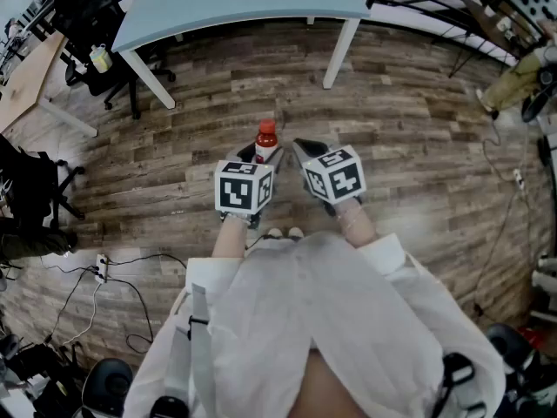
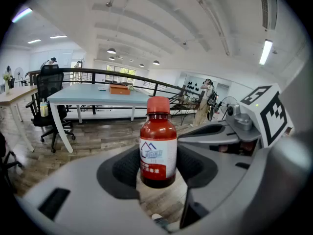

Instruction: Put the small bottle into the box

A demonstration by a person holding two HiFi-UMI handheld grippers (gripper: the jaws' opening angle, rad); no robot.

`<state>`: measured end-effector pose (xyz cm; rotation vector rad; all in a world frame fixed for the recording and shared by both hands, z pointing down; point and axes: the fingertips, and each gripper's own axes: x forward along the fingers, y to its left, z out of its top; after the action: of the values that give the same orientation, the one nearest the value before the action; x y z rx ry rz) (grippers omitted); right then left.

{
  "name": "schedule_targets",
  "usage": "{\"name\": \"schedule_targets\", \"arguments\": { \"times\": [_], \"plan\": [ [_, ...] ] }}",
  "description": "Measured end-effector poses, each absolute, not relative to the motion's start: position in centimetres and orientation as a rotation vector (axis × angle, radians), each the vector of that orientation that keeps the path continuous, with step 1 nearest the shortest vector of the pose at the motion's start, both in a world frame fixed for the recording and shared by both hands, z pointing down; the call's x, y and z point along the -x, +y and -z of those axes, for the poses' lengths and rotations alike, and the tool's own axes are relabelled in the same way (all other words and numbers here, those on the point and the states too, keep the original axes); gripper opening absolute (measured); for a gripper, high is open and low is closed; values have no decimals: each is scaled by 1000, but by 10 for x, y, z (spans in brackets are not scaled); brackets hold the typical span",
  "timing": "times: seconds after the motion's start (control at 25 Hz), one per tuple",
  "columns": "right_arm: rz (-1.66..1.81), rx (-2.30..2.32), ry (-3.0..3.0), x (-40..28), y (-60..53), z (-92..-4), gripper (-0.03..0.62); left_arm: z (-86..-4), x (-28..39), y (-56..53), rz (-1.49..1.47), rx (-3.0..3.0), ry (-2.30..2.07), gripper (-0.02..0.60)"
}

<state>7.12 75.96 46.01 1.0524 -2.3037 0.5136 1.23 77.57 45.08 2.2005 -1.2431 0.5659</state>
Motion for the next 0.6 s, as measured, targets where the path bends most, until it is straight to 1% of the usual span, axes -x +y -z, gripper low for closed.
{"name": "schedule_targets", "arguments": {
  "times": [0.32,0.6],
  "plan": [
    [-499,-1073,-2303,-68,734,-449,0,-447,7,753,-576,-2186,-1284,218],
    [-555,-1148,-2316,-65,722,-451,2,-446,15,744,-595,-2196,-1291,218]
  ]
}}
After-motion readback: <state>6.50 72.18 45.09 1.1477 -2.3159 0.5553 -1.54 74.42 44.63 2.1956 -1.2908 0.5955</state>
